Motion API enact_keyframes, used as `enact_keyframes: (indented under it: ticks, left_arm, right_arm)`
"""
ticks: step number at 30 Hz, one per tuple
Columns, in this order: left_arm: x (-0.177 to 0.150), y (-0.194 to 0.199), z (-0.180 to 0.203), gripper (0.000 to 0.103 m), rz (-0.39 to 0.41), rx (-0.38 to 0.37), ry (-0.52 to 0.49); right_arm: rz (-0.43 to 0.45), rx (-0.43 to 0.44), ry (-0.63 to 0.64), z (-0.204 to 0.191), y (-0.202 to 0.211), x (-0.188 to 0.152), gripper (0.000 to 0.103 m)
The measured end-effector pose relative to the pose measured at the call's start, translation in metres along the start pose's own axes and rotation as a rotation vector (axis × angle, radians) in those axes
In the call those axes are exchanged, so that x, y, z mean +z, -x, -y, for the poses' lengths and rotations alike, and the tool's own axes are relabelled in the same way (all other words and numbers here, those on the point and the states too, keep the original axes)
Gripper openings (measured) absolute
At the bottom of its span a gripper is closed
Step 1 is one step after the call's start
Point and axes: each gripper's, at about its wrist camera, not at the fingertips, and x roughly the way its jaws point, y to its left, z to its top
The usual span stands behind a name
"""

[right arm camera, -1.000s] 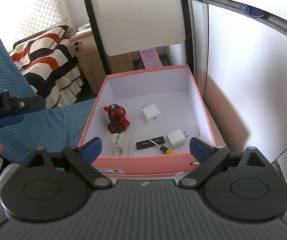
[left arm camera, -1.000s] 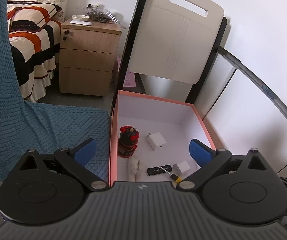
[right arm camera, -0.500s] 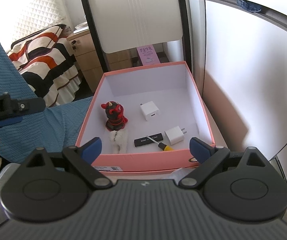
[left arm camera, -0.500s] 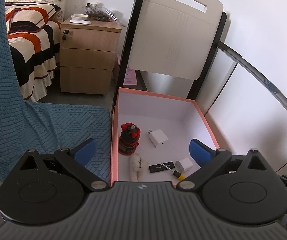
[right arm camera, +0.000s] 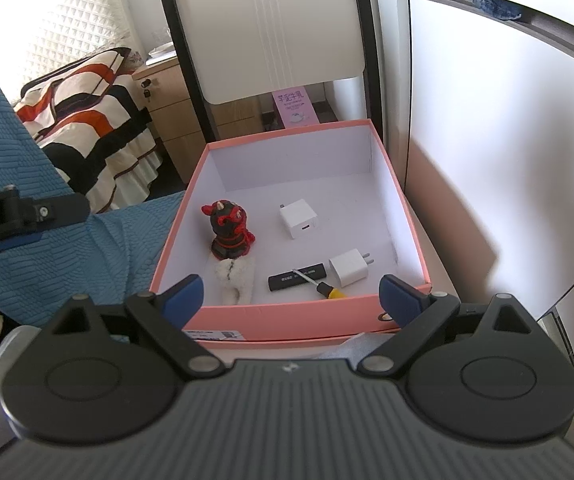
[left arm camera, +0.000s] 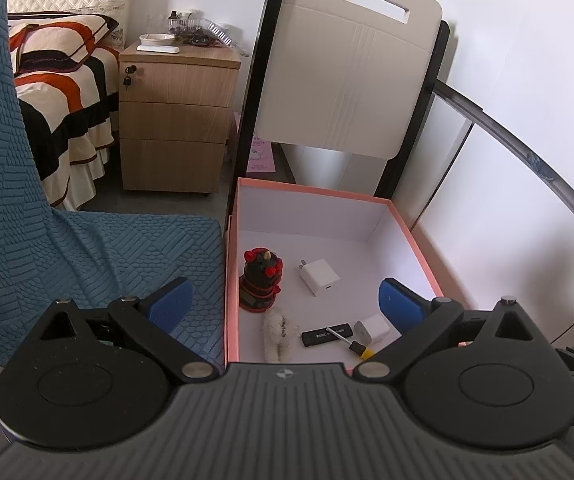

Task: Organize rigid objects

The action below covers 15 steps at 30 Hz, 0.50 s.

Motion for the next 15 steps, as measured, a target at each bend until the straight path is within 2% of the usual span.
enact_keyframes:
  ticks: [15]
  left_arm:
    - [0.0001, 0.0009, 0.0009, 0.101, 0.005, -0.004, -0.001]
  right_arm:
    - [0.002, -0.012, 0.006, -0.0017, 0.0003, 0.0004, 0.096]
